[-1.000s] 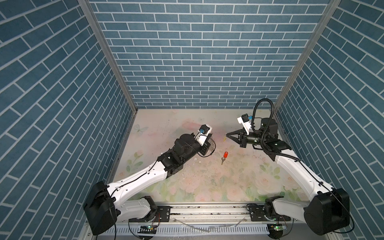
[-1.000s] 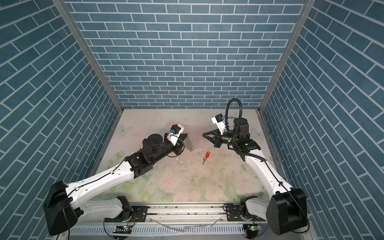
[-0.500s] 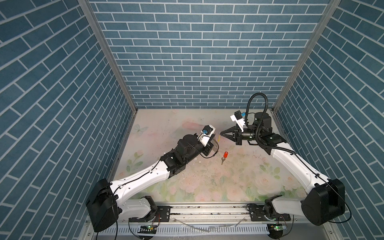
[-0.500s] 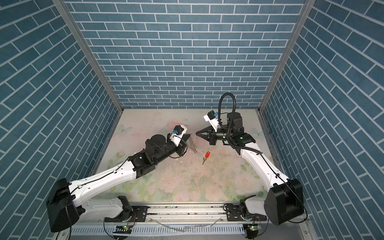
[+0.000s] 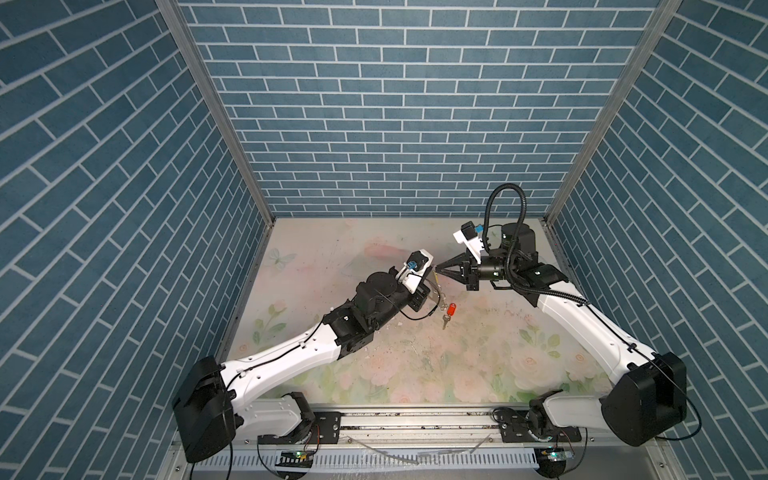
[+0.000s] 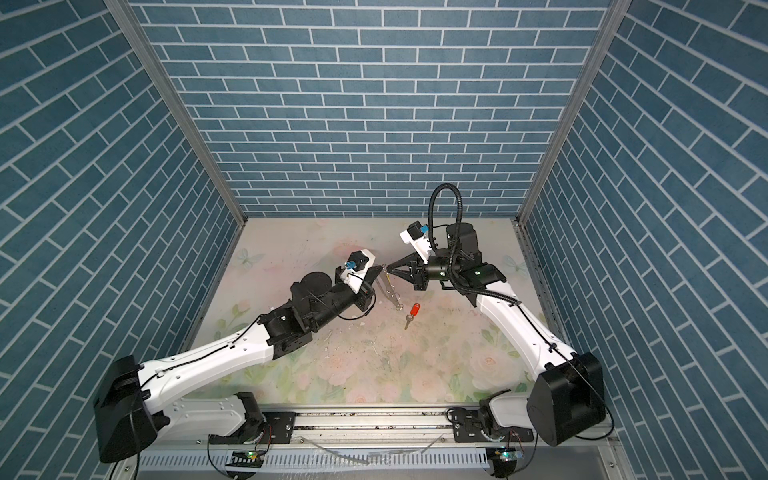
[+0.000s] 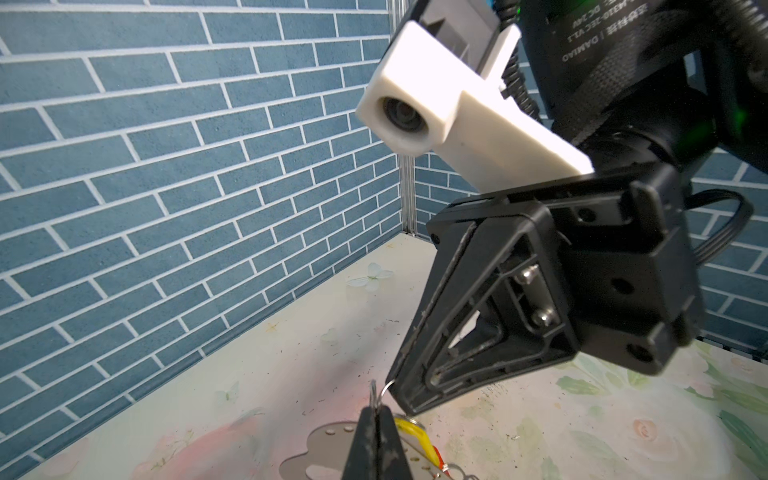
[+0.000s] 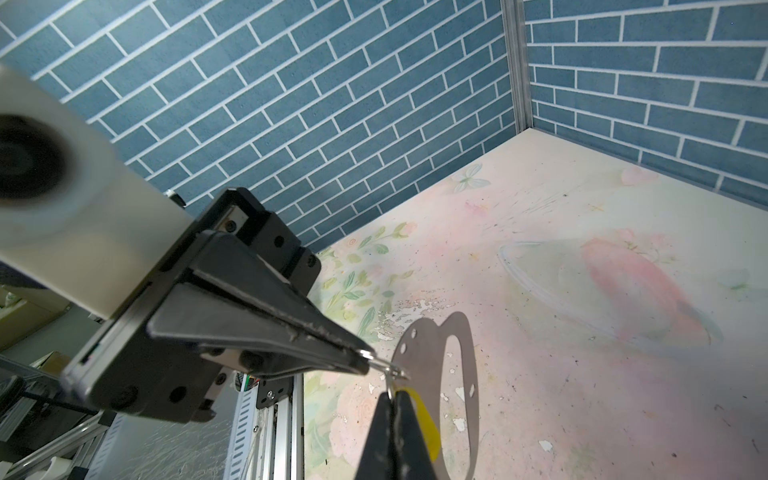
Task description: Put the keys on the keyring
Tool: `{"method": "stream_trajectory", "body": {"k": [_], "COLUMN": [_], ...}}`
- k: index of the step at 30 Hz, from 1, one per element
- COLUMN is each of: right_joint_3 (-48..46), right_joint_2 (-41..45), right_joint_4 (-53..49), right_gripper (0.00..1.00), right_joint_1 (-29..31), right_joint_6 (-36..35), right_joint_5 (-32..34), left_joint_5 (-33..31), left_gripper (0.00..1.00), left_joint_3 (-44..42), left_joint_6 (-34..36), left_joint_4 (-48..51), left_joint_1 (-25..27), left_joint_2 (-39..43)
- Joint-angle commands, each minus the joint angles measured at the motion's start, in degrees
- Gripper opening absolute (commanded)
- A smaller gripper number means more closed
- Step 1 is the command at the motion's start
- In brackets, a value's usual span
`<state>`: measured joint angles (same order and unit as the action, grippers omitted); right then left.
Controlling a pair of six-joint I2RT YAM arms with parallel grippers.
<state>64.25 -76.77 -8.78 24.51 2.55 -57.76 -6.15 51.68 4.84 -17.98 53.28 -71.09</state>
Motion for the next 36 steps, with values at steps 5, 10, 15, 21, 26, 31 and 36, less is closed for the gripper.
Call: {"method": "stream_trajectory", "body": {"k": [5,10,15,21,26,31,36], "right_joint_3": [3.44,3.62,3.49,3.3,3.25,3.42,3.52], "right_joint_2": [-0.04,0.16,0.81,1.19,1.53,1.28,1.01], "right_joint_4": [-0.67,-0.43,-0.27,0.07,0.38,0.41,0.32], "right_gripper": [0.0,0.0,0.0,0.0,0.0,0.0,0.0], "right_joint_1": [0.27,0.27,0.27,0.27,0.27,0.27,0.32], "right_joint_6": [-1.84,-1.57,-1.65,-1.53,-1.49,-1.19,-1.09], "right_joint_5": [2.1,1.71,1.11,1.02,1.1,1.78,2.41], "left_joint_5": [0.96,0.45,0.13,0.24,0.25,1.13,1.88], "left_gripper": [0.0,0.0,0.0,0.0,0.0,0.0,0.0], "left_joint_3": [0.53,0.61,1.01,1.62,1.92,1.94,1.68], "left_joint_6": [0.78,1.0,1.09,1.05,1.05,1.12,1.2], "left_joint_4": [-1.67,-1.2,-0.58,0.58,1.09,1.28,1.42], "left_joint_1": [0.43,0.5,0.47,0.48,0.51,0.47,0.51], "left_joint_2": [0.13,0.07,-0.12,-0.54,-0.63,-0.6,-0.16]}}
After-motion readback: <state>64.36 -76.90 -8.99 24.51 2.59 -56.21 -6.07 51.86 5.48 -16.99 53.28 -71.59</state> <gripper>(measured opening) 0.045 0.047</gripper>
